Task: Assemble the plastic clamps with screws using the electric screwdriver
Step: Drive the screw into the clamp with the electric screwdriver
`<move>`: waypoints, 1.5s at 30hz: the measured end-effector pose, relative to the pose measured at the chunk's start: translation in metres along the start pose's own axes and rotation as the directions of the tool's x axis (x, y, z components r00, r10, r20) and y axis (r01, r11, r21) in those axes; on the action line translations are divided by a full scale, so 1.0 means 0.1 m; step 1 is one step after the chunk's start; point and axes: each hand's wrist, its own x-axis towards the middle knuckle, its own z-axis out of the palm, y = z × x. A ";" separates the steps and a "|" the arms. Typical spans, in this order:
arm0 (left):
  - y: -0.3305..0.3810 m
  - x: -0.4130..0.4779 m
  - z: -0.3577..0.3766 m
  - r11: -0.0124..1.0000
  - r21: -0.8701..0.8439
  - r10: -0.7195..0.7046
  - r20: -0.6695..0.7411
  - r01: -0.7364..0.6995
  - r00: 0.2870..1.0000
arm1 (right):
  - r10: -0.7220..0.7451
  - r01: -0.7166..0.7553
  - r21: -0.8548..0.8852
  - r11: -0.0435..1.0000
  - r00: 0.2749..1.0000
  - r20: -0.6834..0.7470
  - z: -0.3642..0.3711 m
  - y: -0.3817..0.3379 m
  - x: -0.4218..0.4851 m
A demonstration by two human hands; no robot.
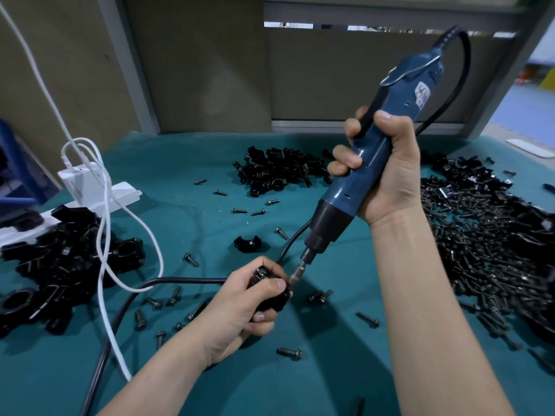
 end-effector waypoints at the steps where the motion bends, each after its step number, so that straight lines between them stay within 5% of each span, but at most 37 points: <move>1: 0.00 -0.01 0.00 1.000 -0.002 -0.002 0.001 0.002 1.000 | 0.000 0.000 0.001 1.000 1.000 0.004 0.00 0.00 0.00; 39: 0.03 0.00 -0.02 0.997 -0.027 -0.076 0.016 0.077 0.997 | 0.010 -0.013 0.089 0.996 0.999 0.032 -0.08 0.07 0.02; 43: 0.04 -0.05 -0.04 0.960 -0.115 -0.226 0.227 0.256 0.947 | 0.046 -0.100 0.322 0.941 0.984 0.173 -0.06 0.11 0.03; 45: 0.01 -0.09 0.02 0.898 -0.168 -0.276 0.506 0.407 0.817 | 0.037 -0.194 0.549 0.813 0.958 0.284 -0.01 0.15 0.03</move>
